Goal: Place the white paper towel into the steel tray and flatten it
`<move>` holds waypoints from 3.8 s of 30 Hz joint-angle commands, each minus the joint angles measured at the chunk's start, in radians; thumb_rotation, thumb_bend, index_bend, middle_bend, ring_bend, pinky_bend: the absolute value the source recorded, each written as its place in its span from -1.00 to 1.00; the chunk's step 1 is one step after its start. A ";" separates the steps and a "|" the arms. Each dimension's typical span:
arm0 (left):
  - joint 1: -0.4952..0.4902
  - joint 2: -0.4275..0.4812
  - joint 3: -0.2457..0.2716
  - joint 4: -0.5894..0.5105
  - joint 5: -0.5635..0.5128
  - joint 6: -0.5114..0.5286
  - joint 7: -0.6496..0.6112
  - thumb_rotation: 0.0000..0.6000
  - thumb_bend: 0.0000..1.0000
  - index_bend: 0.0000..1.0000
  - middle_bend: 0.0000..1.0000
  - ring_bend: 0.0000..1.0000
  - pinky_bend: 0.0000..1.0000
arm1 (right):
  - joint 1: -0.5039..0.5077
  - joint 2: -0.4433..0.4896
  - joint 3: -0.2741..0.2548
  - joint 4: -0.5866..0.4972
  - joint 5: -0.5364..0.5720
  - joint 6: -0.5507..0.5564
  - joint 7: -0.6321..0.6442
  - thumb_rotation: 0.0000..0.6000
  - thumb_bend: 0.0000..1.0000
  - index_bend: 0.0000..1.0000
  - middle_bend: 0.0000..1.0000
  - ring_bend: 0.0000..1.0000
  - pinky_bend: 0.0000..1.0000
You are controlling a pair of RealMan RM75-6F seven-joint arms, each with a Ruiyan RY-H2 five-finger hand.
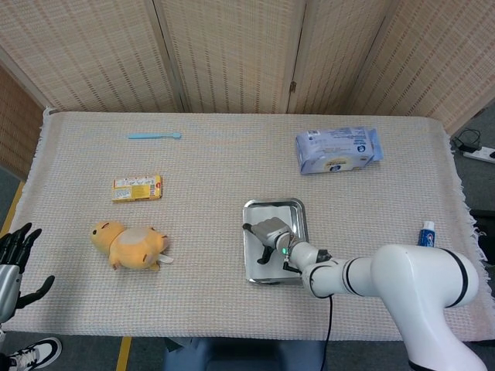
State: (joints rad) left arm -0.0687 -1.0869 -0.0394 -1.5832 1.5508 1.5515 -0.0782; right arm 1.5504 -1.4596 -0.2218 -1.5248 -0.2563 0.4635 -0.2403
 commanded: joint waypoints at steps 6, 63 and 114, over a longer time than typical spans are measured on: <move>0.000 -0.003 -0.001 0.000 -0.005 -0.002 0.009 1.00 -0.30 -0.95 -0.96 -1.00 -0.82 | -0.008 0.025 -0.012 -0.018 -0.017 0.010 0.017 0.69 -0.30 -0.88 0.79 0.51 0.29; -0.004 -0.007 -0.003 0.002 -0.004 -0.006 0.011 1.00 -0.30 -0.95 -0.96 -1.00 -0.82 | -0.125 0.065 0.000 -0.045 -0.154 0.021 0.079 0.69 -0.30 -0.86 0.81 0.53 0.31; -0.003 -0.027 -0.008 0.006 -0.005 0.008 0.076 1.00 -0.29 -0.95 -0.96 -1.00 -0.83 | -0.933 0.228 -0.033 -0.168 -0.919 1.122 -0.005 0.85 -0.30 -1.00 -0.98 -0.95 -0.81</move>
State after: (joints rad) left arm -0.0719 -1.1108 -0.0466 -1.5777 1.5470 1.5580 -0.0081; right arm 0.7594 -1.2510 -0.2062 -1.7226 -1.0618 1.4508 -0.1718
